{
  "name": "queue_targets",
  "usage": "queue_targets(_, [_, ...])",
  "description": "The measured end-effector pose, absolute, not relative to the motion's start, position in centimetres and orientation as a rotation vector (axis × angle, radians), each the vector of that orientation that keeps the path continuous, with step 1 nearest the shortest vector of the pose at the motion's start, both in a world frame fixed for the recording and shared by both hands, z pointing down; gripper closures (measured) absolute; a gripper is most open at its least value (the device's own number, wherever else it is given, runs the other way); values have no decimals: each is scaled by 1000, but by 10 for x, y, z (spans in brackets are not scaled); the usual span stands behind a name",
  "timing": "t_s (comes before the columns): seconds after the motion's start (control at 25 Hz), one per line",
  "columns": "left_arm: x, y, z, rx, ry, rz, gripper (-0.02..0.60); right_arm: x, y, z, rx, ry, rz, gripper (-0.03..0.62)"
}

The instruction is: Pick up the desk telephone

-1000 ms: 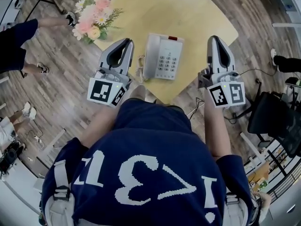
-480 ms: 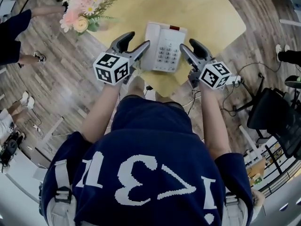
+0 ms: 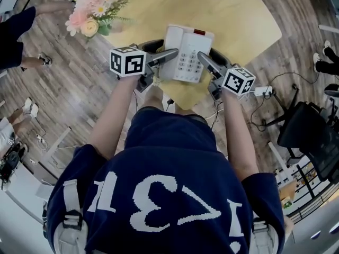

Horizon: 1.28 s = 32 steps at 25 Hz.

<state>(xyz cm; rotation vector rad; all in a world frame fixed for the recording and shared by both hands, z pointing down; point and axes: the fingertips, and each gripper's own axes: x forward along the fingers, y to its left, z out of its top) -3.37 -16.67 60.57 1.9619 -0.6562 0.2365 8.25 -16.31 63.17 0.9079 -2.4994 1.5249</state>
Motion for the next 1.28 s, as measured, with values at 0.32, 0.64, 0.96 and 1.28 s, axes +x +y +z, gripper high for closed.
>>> queue_targets(0.32, [-34, -168, 606, 1928, -677, 166, 256, 89, -170, 638, 1067, -2408, 1661, 388])
queue_targets(0.64, [-38, -159, 584, 2059, -790, 223, 260, 83, -168, 612, 1064, -2505, 1513, 395])
queue_targets(0.96, [-31, -164, 506, 2287, -911, 171, 262, 90, -185, 520, 1110, -2749, 1207, 395])
queue_targets(1.28, [-17, -184, 383, 2567, -977, 1, 268, 107, -204, 394, 1170, -3005, 866, 397])
